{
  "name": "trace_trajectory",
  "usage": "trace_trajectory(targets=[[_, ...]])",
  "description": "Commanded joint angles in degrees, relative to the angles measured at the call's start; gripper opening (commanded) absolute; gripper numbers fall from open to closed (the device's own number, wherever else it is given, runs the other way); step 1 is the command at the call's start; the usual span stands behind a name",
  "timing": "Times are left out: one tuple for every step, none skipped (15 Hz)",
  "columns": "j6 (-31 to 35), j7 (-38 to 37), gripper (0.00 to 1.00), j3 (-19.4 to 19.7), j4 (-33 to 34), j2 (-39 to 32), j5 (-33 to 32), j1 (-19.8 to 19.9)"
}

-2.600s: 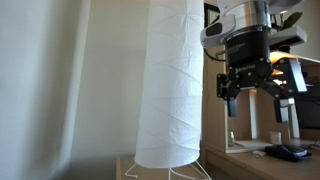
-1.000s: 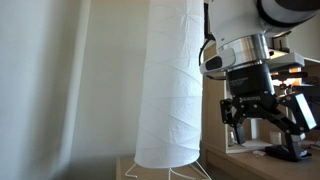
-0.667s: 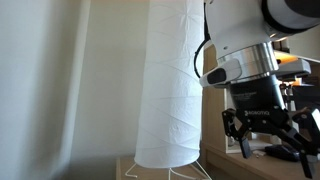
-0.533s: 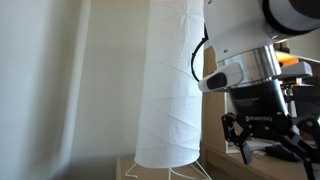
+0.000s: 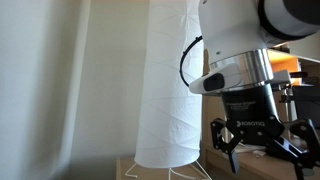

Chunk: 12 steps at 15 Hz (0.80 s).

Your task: Close the drawer on the right

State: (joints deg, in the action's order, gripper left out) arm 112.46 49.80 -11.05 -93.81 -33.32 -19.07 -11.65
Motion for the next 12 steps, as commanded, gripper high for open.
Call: trace_trajectory(targets=[[1.98,7.73,1.0,-1.34,2.9,-2.57,1.46,1.84],[2.19,9.11,1.0,-1.46,3.48,-3.15,2.48,2.3],[1.76,10.06,1.0,-1.77,4.24,-3.73,4.69,3.07],[1.03,10.76,1.0,-2.12,5.09,-4.41,7.68,4.0],[0.5,11.03,1.0,-2.15,5.91,-5.07,9.91,4.43],[-0.14,11.83,1.0,-2.52,7.01,-6.0,12.48,5.11],[-0.76,13.12,1.0,-3.01,8.03,-6.93,14.94,5.92],[-1.47,13.48,1.0,-3.17,9.3,-7.96,16.59,6.14],[-1.69,13.36,1.0,-3.03,10.24,-8.78,17.59,6.09],[-1.76,12.68,1.0,-2.95,10.97,-9.52,18.32,5.96],[-1.74,12.07,1.0,-2.8,11.63,-10.09,18.84,5.78],[0.46,12.15,1.0,-2.0,8.35,-8.22,17.37,5.48]])
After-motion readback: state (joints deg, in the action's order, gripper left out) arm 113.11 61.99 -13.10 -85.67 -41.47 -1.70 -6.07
